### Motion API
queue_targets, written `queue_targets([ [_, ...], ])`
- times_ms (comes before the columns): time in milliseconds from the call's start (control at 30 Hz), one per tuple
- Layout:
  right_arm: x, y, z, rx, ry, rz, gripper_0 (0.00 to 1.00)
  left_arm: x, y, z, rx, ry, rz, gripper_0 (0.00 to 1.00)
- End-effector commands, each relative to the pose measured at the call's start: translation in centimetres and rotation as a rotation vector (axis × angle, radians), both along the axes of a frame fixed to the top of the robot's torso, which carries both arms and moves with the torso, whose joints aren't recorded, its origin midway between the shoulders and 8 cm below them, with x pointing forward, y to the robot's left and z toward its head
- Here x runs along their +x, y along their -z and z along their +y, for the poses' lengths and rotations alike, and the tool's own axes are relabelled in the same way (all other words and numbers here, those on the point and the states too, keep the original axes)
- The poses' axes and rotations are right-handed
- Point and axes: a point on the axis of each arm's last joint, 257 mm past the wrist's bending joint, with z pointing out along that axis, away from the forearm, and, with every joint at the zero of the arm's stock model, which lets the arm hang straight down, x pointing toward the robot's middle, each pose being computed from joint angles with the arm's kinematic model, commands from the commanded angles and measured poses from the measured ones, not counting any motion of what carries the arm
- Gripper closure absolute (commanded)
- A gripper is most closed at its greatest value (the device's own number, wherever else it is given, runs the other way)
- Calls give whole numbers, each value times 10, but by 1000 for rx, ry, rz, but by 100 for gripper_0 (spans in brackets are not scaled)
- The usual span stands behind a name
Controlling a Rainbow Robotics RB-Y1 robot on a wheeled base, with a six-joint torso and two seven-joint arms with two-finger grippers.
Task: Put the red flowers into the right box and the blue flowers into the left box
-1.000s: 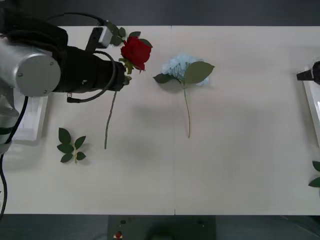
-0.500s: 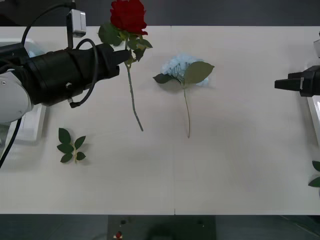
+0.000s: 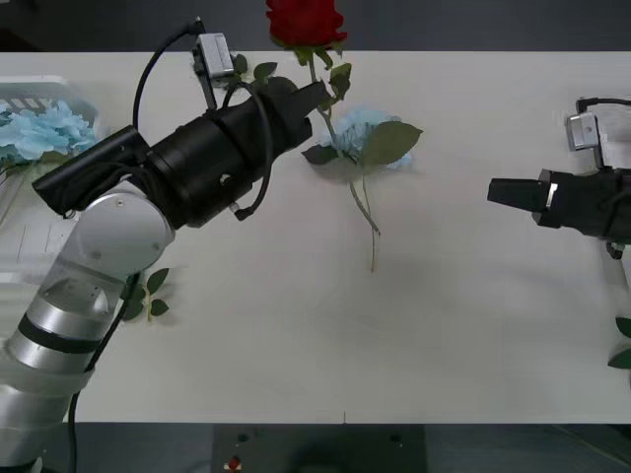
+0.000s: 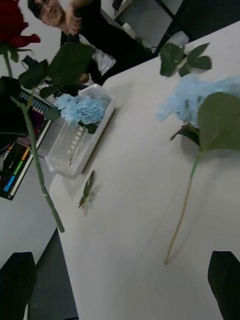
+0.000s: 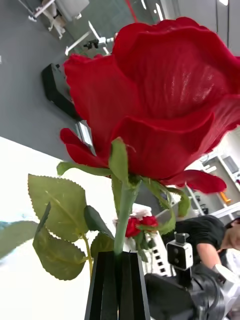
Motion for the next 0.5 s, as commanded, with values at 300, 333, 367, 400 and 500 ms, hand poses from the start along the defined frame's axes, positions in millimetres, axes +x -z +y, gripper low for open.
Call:
queue_targets([
  [300,-10,-17,86,200,-82,-25,0,2,-28,-36,-105,-9,-62,100],
  [333,-11,-16,92,206,-86,-24,0,3,-28,-37,-108,-9,-59,100],
  [367,-11,-15,95,208,-86,-26,0,3,-28,-38,-111,-10,-59,100],
  [400,-11,-15,104,205,-91,-34,0,5,-27,-40,-109,-9,-55,100],
  [500,-8,-17,121,189,-80,-63,0,10,-24,-44,-103,-11,-49,100],
])
